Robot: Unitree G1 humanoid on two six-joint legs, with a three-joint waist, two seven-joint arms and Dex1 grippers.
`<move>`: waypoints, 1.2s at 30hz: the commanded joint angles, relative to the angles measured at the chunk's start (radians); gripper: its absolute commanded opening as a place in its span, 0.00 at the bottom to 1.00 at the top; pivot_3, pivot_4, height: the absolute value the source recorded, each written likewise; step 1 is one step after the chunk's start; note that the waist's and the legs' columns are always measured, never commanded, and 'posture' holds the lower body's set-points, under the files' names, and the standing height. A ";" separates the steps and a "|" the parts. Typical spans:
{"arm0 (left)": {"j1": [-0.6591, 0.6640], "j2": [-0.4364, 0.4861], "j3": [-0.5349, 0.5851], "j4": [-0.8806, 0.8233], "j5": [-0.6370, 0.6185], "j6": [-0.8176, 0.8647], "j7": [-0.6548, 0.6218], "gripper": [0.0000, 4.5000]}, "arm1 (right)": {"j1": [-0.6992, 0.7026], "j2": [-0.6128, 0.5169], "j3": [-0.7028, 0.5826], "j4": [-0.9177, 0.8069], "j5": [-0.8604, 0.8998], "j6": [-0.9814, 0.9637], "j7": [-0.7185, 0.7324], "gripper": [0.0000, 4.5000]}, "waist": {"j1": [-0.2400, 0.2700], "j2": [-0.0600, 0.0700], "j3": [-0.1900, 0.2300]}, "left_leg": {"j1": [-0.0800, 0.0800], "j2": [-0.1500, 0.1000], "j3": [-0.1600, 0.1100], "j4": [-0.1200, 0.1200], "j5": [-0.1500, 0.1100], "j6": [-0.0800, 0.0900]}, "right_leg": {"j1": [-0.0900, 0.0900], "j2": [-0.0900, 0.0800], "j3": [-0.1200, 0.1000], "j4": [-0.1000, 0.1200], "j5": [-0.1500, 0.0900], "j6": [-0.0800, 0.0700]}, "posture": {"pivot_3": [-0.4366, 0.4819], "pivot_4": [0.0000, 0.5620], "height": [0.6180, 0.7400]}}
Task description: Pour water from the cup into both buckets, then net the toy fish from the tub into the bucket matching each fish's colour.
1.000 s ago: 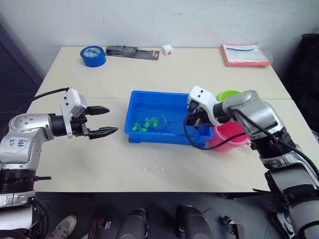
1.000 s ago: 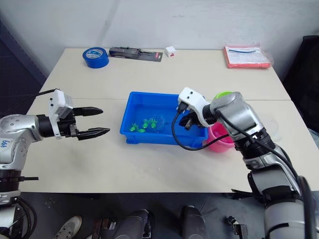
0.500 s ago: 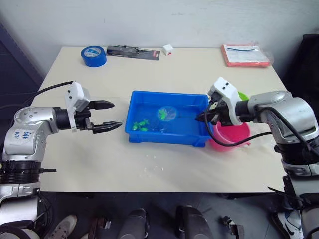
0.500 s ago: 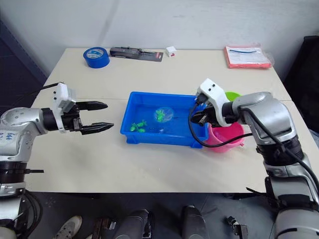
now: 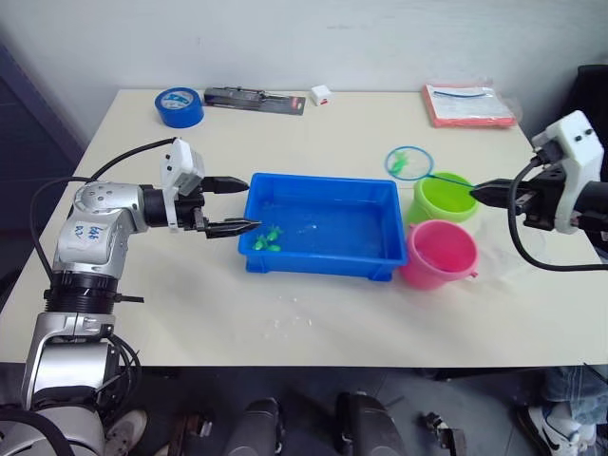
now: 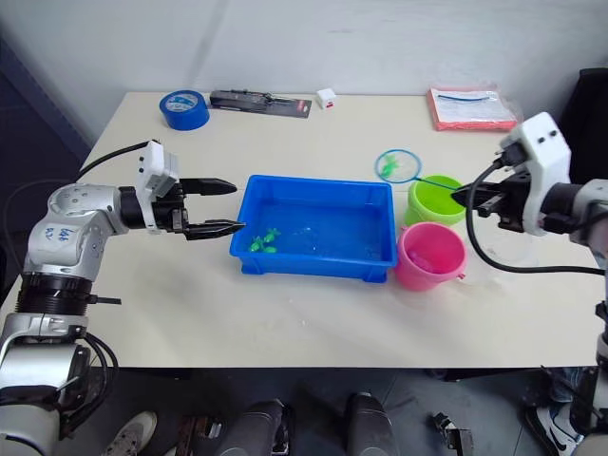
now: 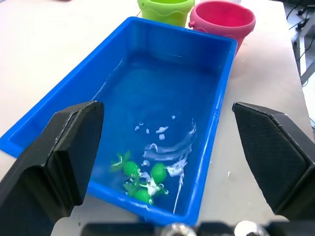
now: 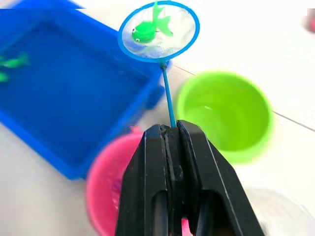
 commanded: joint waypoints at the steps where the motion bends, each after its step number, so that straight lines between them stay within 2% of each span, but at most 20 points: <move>1: -0.051 -0.015 -0.003 0.040 0.011 -0.039 -0.023 1.00 | 0.027 -0.038 -0.035 0.030 -0.044 -0.100 -0.055 0.18 | 0.002 0.000 0.000 | 0.000 0.000 0.000 0.000 0.000 0.000 | 0.000 0.000 -0.001 0.000 0.000 0.000 | 0.48 0.27 0.98; 10: -0.103 -0.054 -0.005 0.110 0.031 -0.098 -0.045 1.00 | 0.164 -0.090 0.055 0.013 -0.234 -0.409 -0.170 0.18 | 0.003 0.000 0.000 | 0.000 0.000 0.001 0.001 0.000 0.000 | 0.000 0.000 -0.002 0.000 0.000 0.000 | 0.48 0.27 0.98; 16: -0.109 -0.063 0.000 0.133 0.042 -0.122 -0.049 1.00 | 0.282 -0.120 0.050 -0.016 -0.360 -0.604 -0.231 0.18 | 0.004 0.000 0.000 | 0.000 0.000 0.001 0.001 0.000 0.000 | 0.000 0.001 -0.003 0.000 0.000 0.000 | 0.48 0.27 0.98; 20: -0.112 -0.064 0.000 0.149 0.047 -0.133 -0.052 1.00 | 0.379 -0.142 0.061 -0.064 -0.514 -0.804 -0.320 0.18 | 0.004 0.000 0.000 | 0.000 0.000 0.001 0.001 0.000 0.000 | 0.000 0.001 -0.003 0.000 0.000 0.000 | 0.48 0.27 0.98; 30: -0.112 -0.065 0.004 0.161 0.050 -0.142 -0.058 1.00 | 0.523 -0.140 0.061 -0.065 -0.792 -1.050 -0.472 0.18 | 0.007 0.000 0.000 | 0.000 0.000 0.001 0.001 0.000 0.000 | 0.000 0.001 -0.003 0.000 0.000 0.000 | 0.48 0.27 0.98; 36: -0.113 -0.069 0.009 0.157 0.044 -0.140 -0.057 1.00 | 0.570 -0.135 0.050 -0.037 -0.908 -1.124 -0.536 0.18 | 0.004 0.000 0.000 | 0.000 0.000 0.002 0.001 0.000 0.000 | 0.000 0.002 -0.003 0.000 0.000 0.000 | 0.48 0.27 0.98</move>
